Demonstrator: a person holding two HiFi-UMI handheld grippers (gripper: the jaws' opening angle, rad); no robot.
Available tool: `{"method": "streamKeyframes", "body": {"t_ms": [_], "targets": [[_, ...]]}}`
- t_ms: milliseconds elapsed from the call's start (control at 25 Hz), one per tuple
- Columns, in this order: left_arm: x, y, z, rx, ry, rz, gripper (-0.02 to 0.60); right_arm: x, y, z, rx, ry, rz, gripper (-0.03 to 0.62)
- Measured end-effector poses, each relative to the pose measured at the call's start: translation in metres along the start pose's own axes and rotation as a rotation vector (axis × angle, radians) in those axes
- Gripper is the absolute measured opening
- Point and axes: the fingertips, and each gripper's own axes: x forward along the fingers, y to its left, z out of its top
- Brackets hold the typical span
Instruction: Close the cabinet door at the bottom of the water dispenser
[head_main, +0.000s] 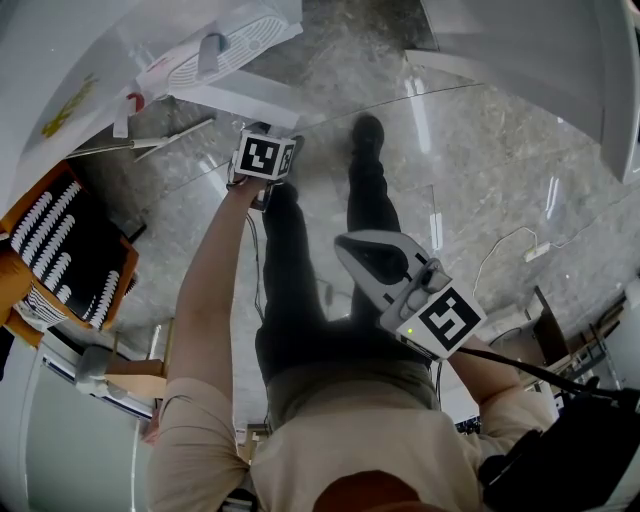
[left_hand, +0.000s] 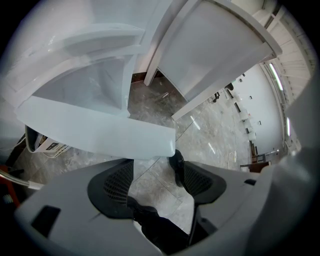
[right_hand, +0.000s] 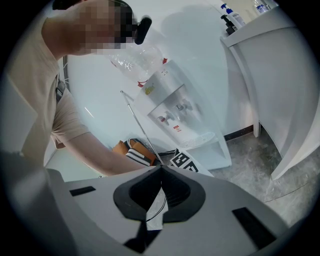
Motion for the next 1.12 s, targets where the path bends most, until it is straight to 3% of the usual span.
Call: {"method": "streamKeyframes", "body": {"t_ms": [1120], "targets": [[0.005,0.007,0.071,0.021,-0.079,0.039,0.288,-0.013,-0.028,0.004,0.04,-0.01,-0.032,0.014]]}}
